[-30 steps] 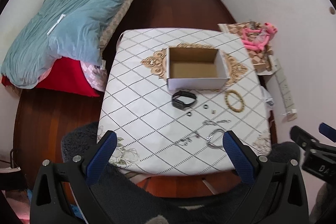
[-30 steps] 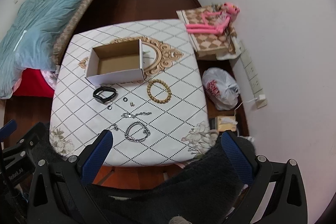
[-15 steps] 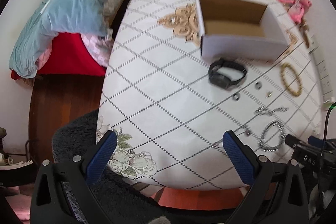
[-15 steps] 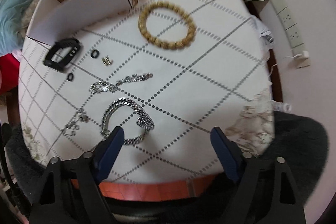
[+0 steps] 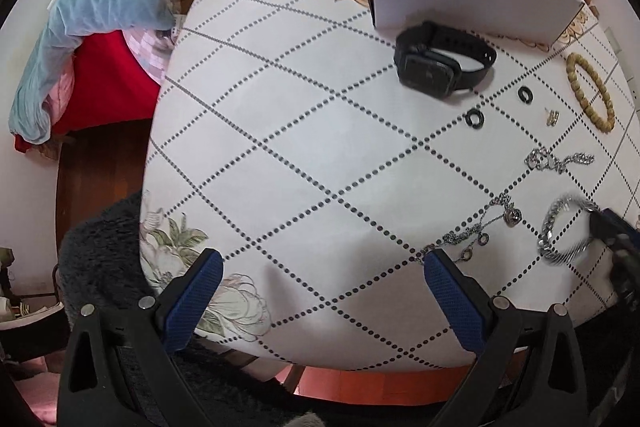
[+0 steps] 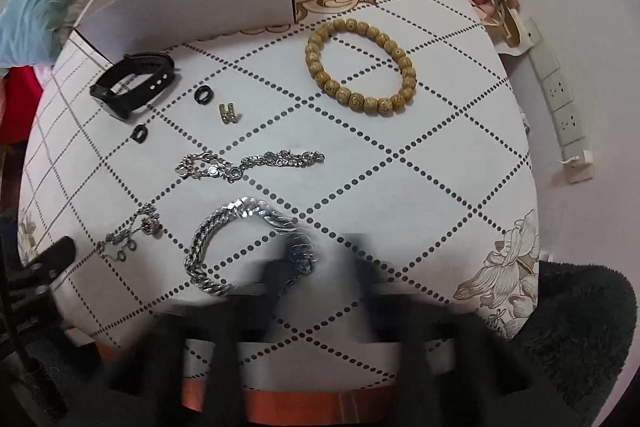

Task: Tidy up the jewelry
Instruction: 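Grasp the thick silver curb-chain bracelet with the right tool while the left tool grasps a thin silver chain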

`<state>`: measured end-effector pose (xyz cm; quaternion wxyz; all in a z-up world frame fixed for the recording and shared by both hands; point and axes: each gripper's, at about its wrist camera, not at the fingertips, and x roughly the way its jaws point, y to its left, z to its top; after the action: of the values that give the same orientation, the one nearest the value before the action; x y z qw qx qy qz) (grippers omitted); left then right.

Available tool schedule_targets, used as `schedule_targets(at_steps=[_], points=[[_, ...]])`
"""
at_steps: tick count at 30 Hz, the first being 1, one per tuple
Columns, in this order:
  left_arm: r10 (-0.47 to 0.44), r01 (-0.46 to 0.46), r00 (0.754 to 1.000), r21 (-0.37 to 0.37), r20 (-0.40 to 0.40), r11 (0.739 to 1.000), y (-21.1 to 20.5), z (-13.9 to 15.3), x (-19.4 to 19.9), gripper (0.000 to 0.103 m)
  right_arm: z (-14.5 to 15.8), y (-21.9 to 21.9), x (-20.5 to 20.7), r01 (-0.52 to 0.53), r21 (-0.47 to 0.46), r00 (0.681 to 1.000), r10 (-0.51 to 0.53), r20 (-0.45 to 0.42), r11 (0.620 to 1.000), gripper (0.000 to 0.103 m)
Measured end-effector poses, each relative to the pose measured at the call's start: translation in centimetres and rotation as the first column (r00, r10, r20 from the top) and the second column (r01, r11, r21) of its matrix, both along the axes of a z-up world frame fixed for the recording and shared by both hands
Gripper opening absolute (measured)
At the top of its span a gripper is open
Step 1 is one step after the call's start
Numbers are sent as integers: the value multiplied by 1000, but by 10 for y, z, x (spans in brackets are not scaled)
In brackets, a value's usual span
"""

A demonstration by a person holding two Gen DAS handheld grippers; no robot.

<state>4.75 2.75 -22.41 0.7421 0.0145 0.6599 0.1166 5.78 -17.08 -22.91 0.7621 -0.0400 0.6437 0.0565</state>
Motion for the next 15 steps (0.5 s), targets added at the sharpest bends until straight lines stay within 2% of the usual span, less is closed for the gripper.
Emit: schedule_targets(at_steps=[4, 7, 10, 13, 15], points=[[-20, 20, 1000, -12, -1, 1000, -8, -1, -1, 103, 4, -22, -8, 69, 49, 998, -69, -6, 996, 6], [-41, 41, 999, -29, 15, 999, -18, 2, -1, 103, 22, -41, -12, 132, 88, 991, -134, 13, 987, 6], [-61, 63, 997, -70, 40, 996, -30, 4, 2, 102, 41, -59, -21, 168, 114, 984, -174, 47, 979, 6], [-79, 86, 995, -114, 62, 990, -44, 5, 8, 102, 47, -69, -23, 178, 105, 980, -186, 67, 978, 6], [-99, 109, 992, -132, 80, 985, -53, 5, 11, 94, 48, -73, -17, 188, 110, 978, -196, 71, 976, 6]])
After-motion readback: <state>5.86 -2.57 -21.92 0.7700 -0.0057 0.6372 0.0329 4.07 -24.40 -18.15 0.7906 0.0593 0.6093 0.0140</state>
